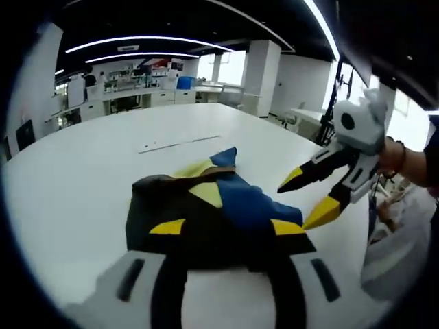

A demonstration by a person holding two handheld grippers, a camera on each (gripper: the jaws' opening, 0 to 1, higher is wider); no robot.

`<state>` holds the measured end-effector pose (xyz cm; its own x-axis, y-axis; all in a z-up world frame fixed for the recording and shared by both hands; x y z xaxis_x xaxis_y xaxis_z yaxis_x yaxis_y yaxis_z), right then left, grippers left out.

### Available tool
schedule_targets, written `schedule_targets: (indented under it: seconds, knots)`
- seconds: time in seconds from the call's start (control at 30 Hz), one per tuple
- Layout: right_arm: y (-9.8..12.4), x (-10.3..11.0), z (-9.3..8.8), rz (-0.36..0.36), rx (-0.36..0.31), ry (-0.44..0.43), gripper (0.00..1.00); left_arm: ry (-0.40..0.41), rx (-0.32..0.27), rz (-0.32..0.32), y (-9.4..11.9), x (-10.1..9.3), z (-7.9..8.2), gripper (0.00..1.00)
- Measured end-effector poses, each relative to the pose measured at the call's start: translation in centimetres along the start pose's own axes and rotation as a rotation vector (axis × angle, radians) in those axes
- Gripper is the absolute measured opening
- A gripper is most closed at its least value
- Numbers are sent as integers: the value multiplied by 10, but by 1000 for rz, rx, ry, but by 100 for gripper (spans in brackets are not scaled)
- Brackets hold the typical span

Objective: Fold the garment on the visible template until the final outline fits inside the template.

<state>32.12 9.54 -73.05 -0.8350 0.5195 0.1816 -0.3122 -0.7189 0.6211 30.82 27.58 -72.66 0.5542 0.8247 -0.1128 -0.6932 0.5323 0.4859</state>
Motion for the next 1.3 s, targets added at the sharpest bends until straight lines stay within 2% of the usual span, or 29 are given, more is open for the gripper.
schedule_targets:
  seconds: [0.23, 0.33, 0.43, 0.5, 0.53, 0.73, 0.9, 1.07, 1.17, 1.3]
  knots:
    - [-2, 1, -8, -45, 5, 39, 27, -30, 59, -12, -8, -11, -15, 33]
    - [-3, -2, -13, -62, 10, 47, 21, -36, 89, -4, -11, -13, -21, 25]
    - [-2, -5, -14, -71, -2, 38, 12, -42, 107, -4, -12, -12, -25, 14]
    - [-2, -6, -14, -77, -13, 32, 5, -30, 126, 0, -11, -9, -28, 2]
    - [-1, -7, -13, -84, -25, 29, 3, -16, 133, 1, -11, -8, -29, 0]
    - [2, -10, -10, -90, -65, -26, 0, 33, 114, 21, -5, -2, -29, 0]
    - [11, -12, -3, -93, -98, -29, 0, 0, 71, 54, 4, 6, -20, 0]
    - [21, -20, 4, -116, -131, -50, 0, -56, 25, 118, 16, 17, -6, 0]
    - [29, -27, 8, -134, -152, -69, 0, -100, 14, 167, 23, 29, 0, 0]
    - [41, -35, 13, -139, -172, -104, 0, -96, 17, 210, 31, 47, 5, 0]
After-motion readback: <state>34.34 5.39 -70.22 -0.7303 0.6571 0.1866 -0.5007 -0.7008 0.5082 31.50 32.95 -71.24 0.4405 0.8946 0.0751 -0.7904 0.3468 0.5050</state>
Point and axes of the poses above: the point that each gripper's makers call its tool centre point, and the gripper's own axes: y roughly backward along the fingers, x roughly to its left, z roughly out of its top, the point moved 8 cm from there along y, roughly backward along the fingers, and after that the axes turned 2 degrees about -y, right-handed, at the moved point
